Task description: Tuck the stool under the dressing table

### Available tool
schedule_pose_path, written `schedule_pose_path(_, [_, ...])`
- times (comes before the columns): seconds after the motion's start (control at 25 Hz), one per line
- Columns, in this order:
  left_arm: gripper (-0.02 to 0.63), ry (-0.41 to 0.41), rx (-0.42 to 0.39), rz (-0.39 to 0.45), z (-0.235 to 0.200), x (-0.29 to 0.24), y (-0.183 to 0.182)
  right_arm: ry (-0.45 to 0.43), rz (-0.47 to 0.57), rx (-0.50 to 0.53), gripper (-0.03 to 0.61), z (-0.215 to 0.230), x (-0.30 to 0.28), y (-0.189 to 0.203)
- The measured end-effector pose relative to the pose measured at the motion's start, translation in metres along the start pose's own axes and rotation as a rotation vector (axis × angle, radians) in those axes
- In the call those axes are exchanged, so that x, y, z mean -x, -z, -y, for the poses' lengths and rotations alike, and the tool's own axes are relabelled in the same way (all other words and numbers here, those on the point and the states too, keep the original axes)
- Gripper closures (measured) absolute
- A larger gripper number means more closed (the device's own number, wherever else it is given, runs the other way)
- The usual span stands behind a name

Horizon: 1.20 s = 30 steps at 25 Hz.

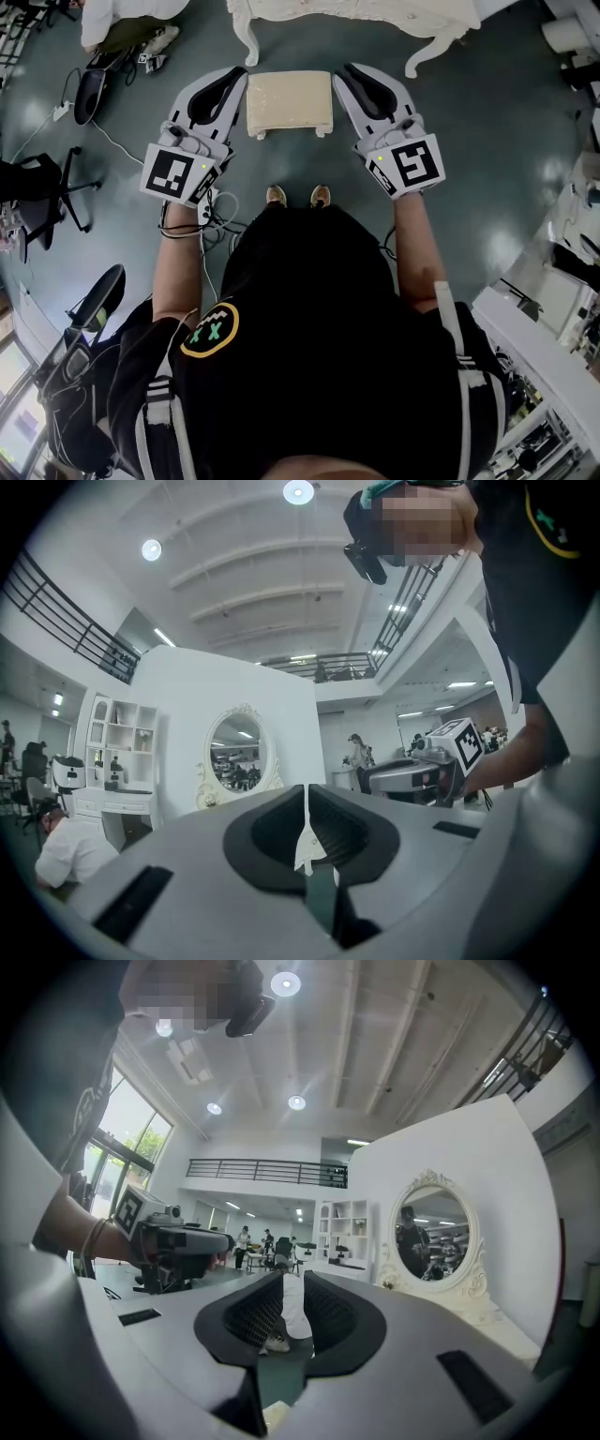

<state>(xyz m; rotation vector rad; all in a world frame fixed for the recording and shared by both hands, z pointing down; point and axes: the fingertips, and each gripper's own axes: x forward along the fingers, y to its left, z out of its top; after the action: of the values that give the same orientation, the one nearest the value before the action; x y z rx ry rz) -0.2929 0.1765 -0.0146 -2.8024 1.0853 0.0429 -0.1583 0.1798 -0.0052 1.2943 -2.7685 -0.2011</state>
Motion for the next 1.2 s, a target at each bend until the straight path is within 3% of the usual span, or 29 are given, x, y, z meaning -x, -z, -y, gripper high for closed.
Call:
schedule_pose_path(0.04, [0.583,0.003,0.002,0.001,0.0,0.0,0.001,-0.001,0.0,-0.002,0.484,0.0,0.0,0.001])
schedule_pose_path(0.32, [0.386,0.037,-0.006,-0.018,0.005,-0.003,0.003,-0.009,0.001,-0.012,0.408,0.001,0.0,-0.001])
schedule_pose_path(0.52, [0.264,0.045,-0.056,-0.052,0.01,-0.004,0.009,-0.01,0.002,-0.023,0.305,0.002,0.001,0.0])
schedule_pose_path(0.64, [0.214,0.048,-0.043,-0.039,0.015,-0.005,0.005,-0.015,-0.001,-0.026,0.239,0.001,0.003,0.0])
schedule_pose_path(0.84, [0.156,0.052,-0.056,-0.014,0.012,0.002,0.004,-0.044,0.006,-0.036,0.044,-0.005,0.003,-0.005])
schedule_pose_path(1.2, [0.149,0.04,-0.07,-0.007,0.008,0.006,0.007,-0.045,-0.009,-0.013,0.018,-0.01,-0.001,0.0])
